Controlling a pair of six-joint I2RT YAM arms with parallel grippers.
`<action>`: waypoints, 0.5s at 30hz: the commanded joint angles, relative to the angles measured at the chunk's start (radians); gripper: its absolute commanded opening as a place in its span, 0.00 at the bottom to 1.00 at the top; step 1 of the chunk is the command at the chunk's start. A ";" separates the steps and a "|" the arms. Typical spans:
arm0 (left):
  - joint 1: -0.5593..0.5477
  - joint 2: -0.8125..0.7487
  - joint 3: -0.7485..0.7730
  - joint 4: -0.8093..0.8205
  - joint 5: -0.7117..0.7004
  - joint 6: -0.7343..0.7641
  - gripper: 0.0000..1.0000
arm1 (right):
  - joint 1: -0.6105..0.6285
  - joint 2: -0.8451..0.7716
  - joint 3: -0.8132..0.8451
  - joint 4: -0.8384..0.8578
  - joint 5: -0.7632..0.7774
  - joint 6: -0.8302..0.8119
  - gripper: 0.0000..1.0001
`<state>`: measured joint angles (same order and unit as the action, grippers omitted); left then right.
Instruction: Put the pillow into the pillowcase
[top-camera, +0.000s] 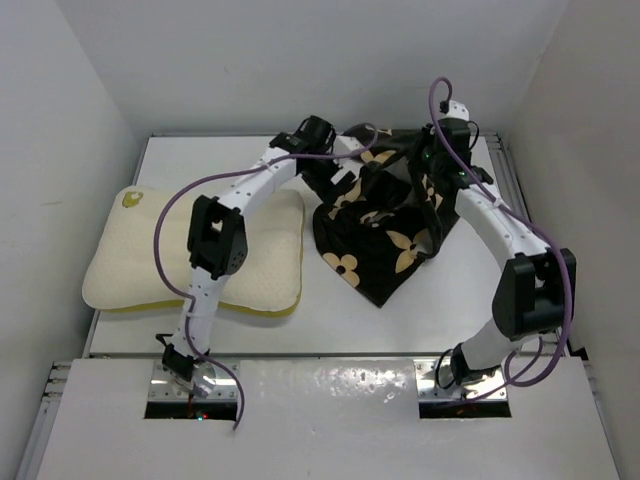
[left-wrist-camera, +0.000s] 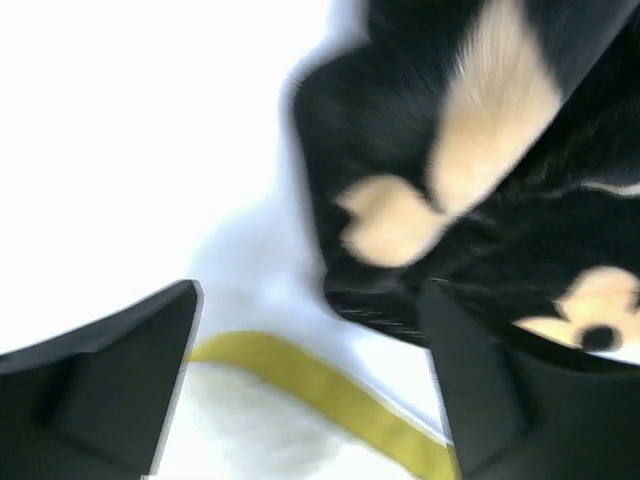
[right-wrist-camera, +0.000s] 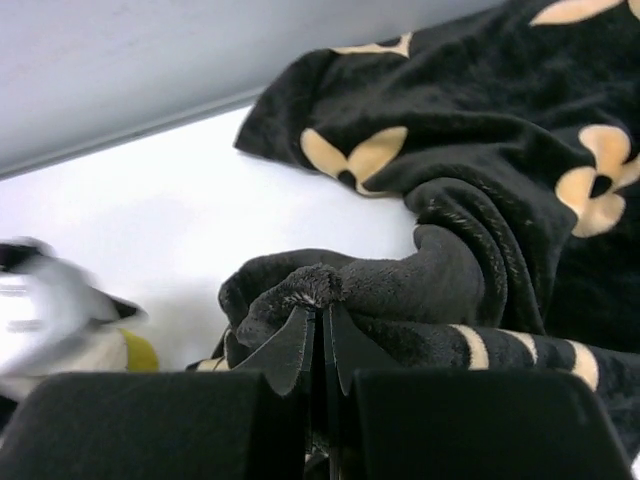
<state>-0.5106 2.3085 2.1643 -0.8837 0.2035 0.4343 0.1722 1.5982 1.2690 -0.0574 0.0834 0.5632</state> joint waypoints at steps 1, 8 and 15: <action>0.014 -0.115 0.112 -0.003 -0.105 0.067 0.99 | -0.007 0.009 0.023 0.012 0.018 -0.003 0.00; 0.150 -0.238 -0.070 -0.096 -0.103 0.438 1.00 | 0.013 0.069 0.029 -0.036 0.019 0.027 0.00; 0.115 -0.112 -0.224 -0.111 -0.102 0.454 1.00 | 0.032 0.072 0.006 -0.035 0.035 0.030 0.00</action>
<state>-0.3347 2.1090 1.9881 -0.9615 0.0929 0.8368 0.1932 1.6806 1.2613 -0.1123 0.0978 0.5827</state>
